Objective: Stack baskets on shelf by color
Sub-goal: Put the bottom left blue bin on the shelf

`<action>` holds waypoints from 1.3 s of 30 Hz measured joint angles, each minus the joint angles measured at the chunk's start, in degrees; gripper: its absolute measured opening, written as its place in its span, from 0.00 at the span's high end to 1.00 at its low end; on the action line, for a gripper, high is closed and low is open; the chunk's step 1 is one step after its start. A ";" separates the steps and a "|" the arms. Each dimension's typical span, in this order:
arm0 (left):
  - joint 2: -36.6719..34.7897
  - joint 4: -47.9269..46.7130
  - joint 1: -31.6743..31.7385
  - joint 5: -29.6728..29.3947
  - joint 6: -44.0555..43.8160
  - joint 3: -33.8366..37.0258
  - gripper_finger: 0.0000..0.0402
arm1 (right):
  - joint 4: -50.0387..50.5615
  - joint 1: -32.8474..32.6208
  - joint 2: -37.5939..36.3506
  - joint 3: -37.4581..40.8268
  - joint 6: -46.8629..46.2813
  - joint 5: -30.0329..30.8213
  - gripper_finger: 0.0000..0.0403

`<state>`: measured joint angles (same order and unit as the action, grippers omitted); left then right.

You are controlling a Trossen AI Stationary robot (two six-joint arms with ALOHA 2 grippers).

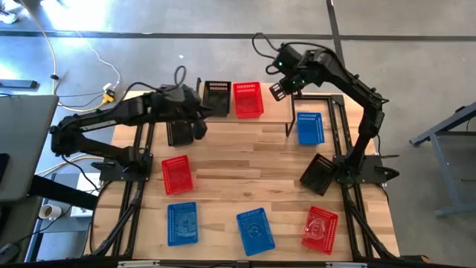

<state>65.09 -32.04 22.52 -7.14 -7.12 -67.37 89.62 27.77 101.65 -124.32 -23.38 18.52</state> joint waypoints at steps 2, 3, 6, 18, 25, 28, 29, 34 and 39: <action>-1.50 -0.12 0.00 -0.61 1.30 -0.02 0.88 | -0.40 -1.80 -0.90 0.16 -1.42 0.09 0.76; -2.11 -0.41 0.08 -0.94 1.82 -0.02 0.88 | -0.11 -2.70 -1.40 0.36 -2.77 0.86 0.76; -3.75 -1.53 0.77 -1.70 2.76 -0.02 0.88 | 0.09 -5.14 -3.10 2.68 -6.56 4.50 0.76; -6.06 -7.33 3.77 -1.05 2.85 -0.02 0.88 | -1.55 -13.57 -22.57 31.67 -32.50 8.22 0.76; -6.06 -8.86 4.59 3.13 3.00 -0.02 0.85 | -5.08 -17.87 -31.92 42.11 -45.10 7.81 0.76; -6.06 -9.98 4.57 4.53 4.87 -0.02 0.81 | -5.51 -20.19 -33.79 44.56 -49.75 7.50 0.76; -6.06 -10.52 4.57 4.57 4.94 -0.02 0.79 | -5.49 -20.98 -34.15 45.13 -50.97 7.31 0.76; -6.06 -13.46 4.57 4.56 0.54 -0.02 0.67 | -6.32 -24.54 -34.26 47.79 -55.72 4.90 0.76; -6.06 -17.14 4.57 4.84 -2.93 -0.02 0.59 | -11.04 -27.64 -34.15 50.78 -59.39 0.62 0.76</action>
<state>59.02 -49.18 27.09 -2.30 -10.05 -67.40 78.58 0.13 67.51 -73.53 -82.78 19.14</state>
